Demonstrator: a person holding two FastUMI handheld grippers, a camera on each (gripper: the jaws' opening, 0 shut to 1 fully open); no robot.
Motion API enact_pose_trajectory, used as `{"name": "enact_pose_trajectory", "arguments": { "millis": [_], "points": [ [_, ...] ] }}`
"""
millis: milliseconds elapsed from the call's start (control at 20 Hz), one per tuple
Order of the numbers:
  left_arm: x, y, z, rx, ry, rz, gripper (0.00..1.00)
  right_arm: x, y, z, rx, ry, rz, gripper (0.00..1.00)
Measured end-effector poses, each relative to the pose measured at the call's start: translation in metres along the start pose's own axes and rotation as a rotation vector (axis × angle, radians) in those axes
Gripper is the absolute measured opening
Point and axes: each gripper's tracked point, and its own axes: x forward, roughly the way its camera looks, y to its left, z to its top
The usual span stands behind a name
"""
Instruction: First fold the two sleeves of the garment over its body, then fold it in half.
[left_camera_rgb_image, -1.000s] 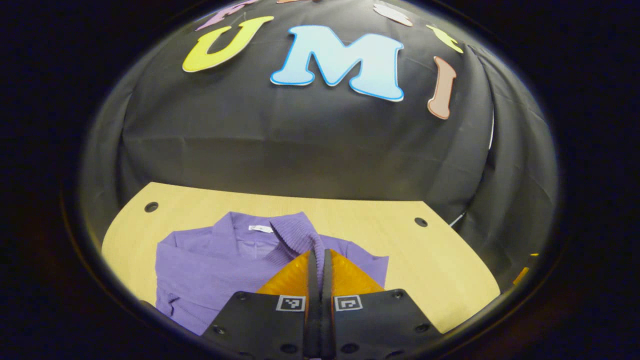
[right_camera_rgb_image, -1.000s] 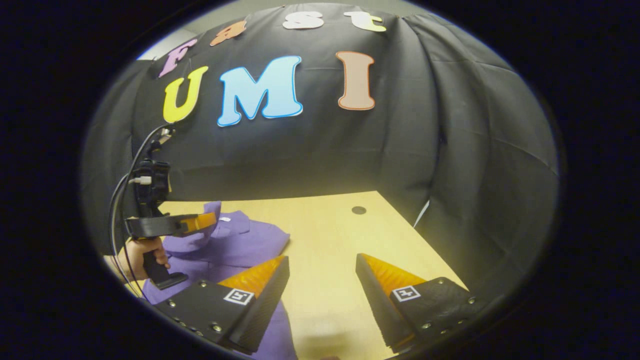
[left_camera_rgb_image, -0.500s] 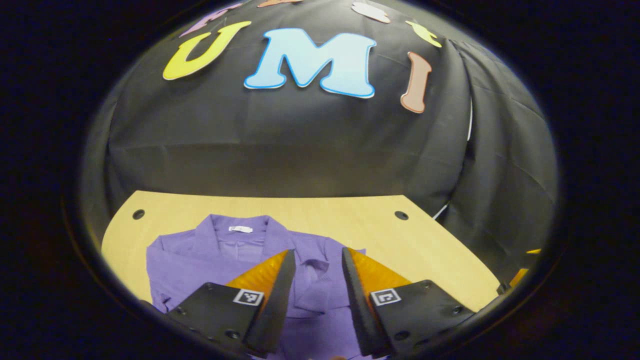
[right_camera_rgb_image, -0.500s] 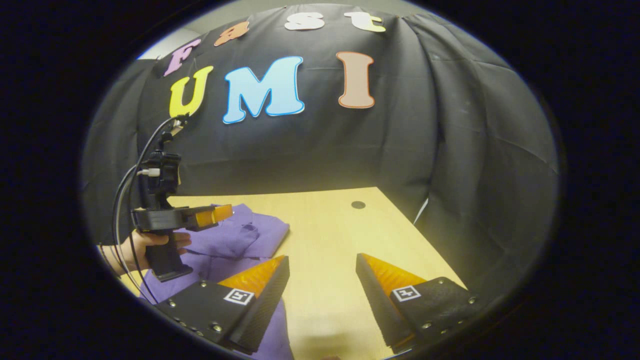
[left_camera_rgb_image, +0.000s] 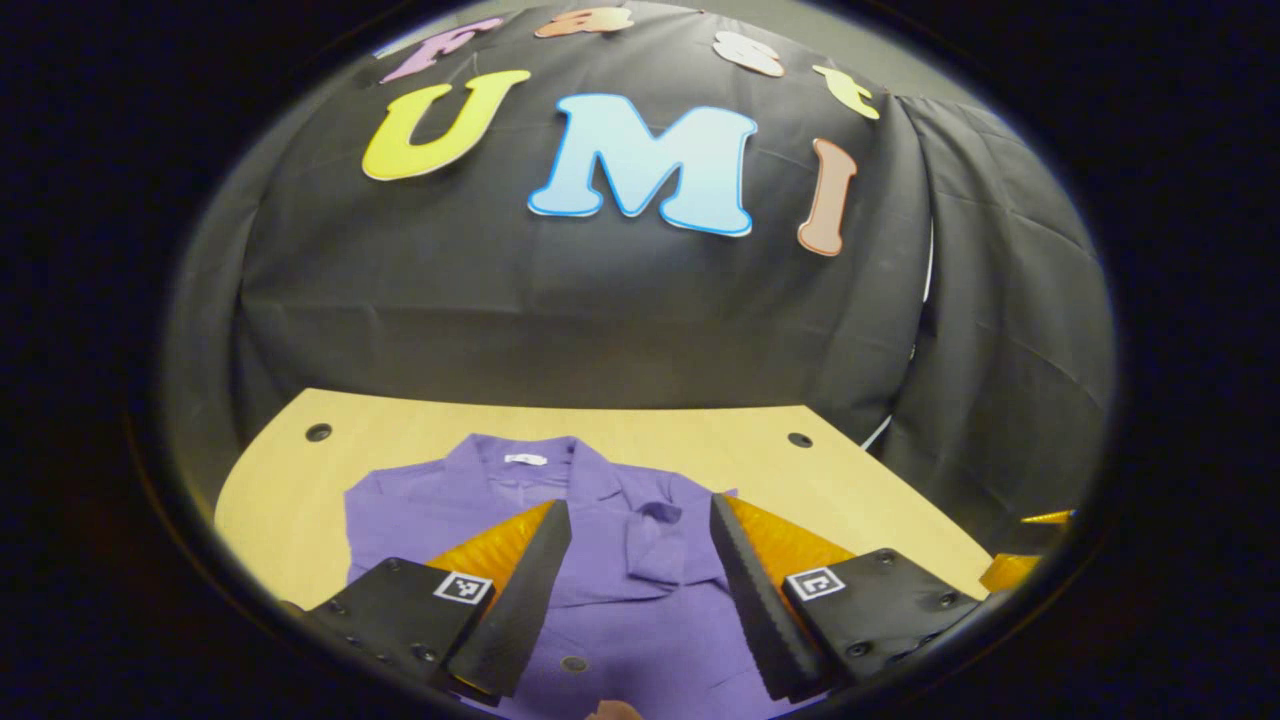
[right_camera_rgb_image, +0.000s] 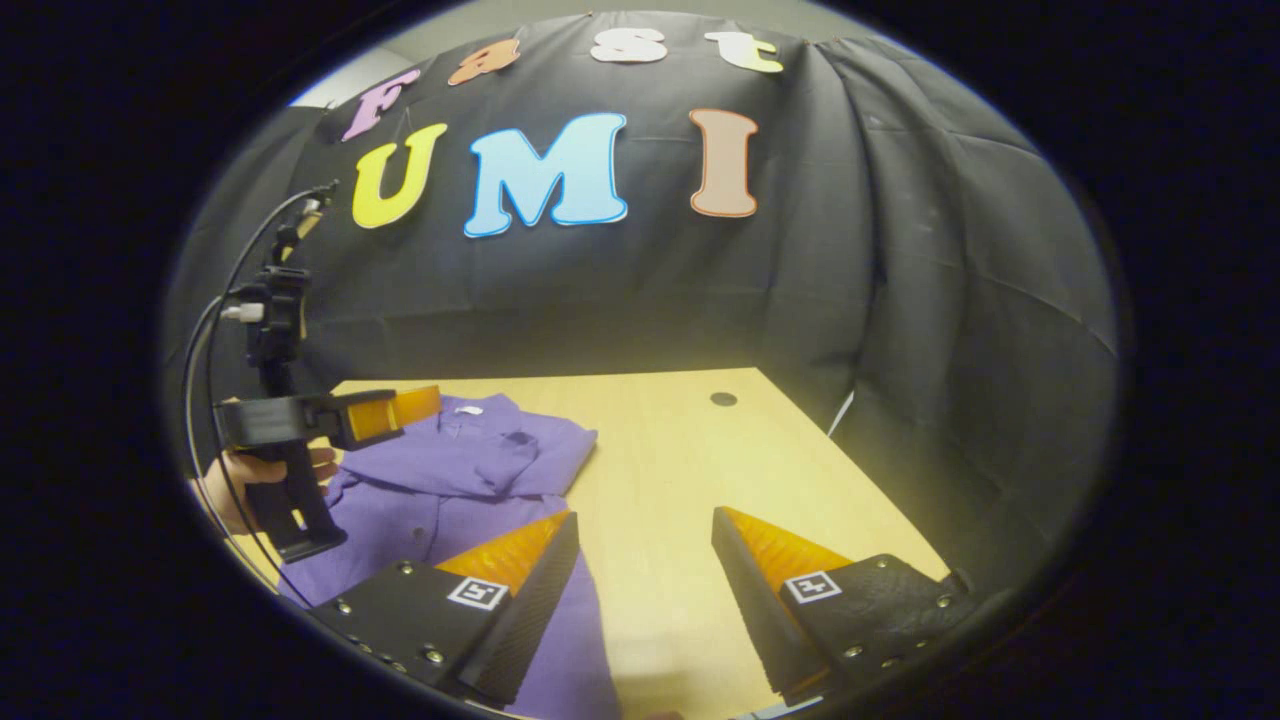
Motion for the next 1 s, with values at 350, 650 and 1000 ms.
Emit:
{"name": "enact_pose_trajectory", "arguments": {
  "millis": [350,650,1000],
  "points": [
    [-0.095,0.065,-0.036,0.026,0.020,0.078,0.96,-0.015,0.036,-0.052,-0.036,0.081,0.009,0.85],
    [-0.167,0.111,-0.099,-0.005,0.087,0.125,0.96,-0.029,0.051,-0.093,-0.052,0.139,-0.007,0.87],
    [-0.233,0.168,-0.163,-0.027,0.184,0.210,0.93,-0.037,0.061,-0.140,-0.036,0.213,-0.009,0.87]
  ]
}}
